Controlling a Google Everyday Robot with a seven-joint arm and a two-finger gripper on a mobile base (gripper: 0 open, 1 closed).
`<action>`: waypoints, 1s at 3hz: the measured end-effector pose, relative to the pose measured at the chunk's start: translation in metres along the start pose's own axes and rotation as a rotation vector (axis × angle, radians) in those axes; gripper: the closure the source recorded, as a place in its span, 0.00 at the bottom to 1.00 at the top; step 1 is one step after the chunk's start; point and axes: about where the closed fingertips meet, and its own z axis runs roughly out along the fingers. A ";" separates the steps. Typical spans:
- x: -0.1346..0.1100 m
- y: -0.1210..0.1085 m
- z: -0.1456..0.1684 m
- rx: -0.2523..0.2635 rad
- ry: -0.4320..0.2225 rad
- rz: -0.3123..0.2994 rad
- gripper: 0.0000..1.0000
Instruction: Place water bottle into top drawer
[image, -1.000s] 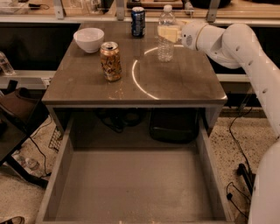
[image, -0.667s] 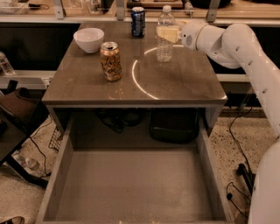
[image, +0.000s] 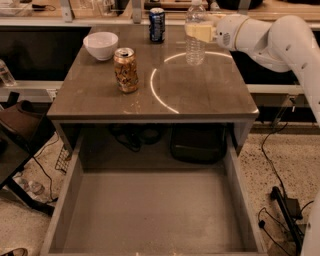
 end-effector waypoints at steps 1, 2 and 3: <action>-0.021 0.009 -0.040 0.003 -0.007 -0.047 1.00; -0.017 0.027 -0.085 0.008 -0.028 -0.060 1.00; -0.013 0.056 -0.159 0.009 -0.047 -0.041 1.00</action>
Offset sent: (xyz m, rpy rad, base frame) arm -0.1666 -0.0826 0.0019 0.0065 -0.1213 -0.0094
